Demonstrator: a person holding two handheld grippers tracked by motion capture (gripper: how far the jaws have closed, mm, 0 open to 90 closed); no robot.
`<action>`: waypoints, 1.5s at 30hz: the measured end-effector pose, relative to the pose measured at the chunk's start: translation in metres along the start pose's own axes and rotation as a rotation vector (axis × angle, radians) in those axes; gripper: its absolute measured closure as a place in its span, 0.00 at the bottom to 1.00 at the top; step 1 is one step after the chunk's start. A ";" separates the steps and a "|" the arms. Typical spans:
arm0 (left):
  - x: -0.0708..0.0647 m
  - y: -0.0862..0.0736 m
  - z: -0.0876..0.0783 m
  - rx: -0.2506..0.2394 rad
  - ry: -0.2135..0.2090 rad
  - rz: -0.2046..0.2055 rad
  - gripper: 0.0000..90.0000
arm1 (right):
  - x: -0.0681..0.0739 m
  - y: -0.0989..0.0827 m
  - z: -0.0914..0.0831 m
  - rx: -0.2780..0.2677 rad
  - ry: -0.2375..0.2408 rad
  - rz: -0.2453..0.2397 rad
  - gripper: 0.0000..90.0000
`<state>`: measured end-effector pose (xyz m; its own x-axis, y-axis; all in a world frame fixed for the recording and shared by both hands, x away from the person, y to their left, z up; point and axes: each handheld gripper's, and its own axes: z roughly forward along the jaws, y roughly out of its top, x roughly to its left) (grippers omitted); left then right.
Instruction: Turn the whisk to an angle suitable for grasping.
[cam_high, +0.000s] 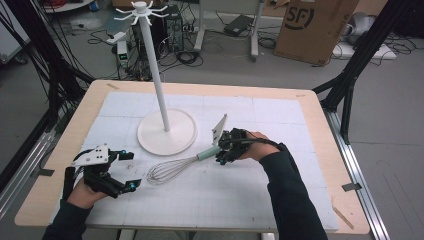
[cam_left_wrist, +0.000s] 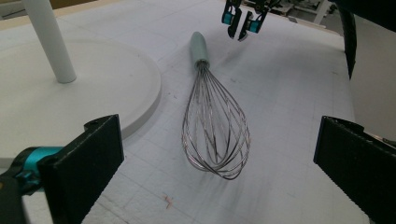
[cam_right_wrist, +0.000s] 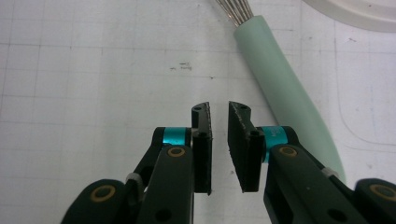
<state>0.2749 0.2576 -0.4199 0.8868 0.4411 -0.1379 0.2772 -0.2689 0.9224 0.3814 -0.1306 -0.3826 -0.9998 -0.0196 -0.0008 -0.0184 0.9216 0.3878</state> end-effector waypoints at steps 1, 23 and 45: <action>0.000 0.000 0.000 -0.002 0.001 -0.003 0.02 | -0.001 0.000 0.000 0.000 -0.003 0.000 0.87; 0.002 -0.001 -0.003 -0.005 0.002 -0.003 0.02 | -0.021 0.015 0.009 0.144 -0.072 -0.107 0.64; 0.002 -0.003 -0.006 -0.008 -0.006 -0.006 0.02 | -0.032 0.018 0.031 0.226 -0.122 -0.120 0.59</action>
<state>0.2737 0.2641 -0.4205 0.8873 0.4375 -0.1459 0.2797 -0.2590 0.9245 0.4129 -0.1018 -0.4039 -0.9836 -0.0994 -0.1503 -0.1238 0.9788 0.1631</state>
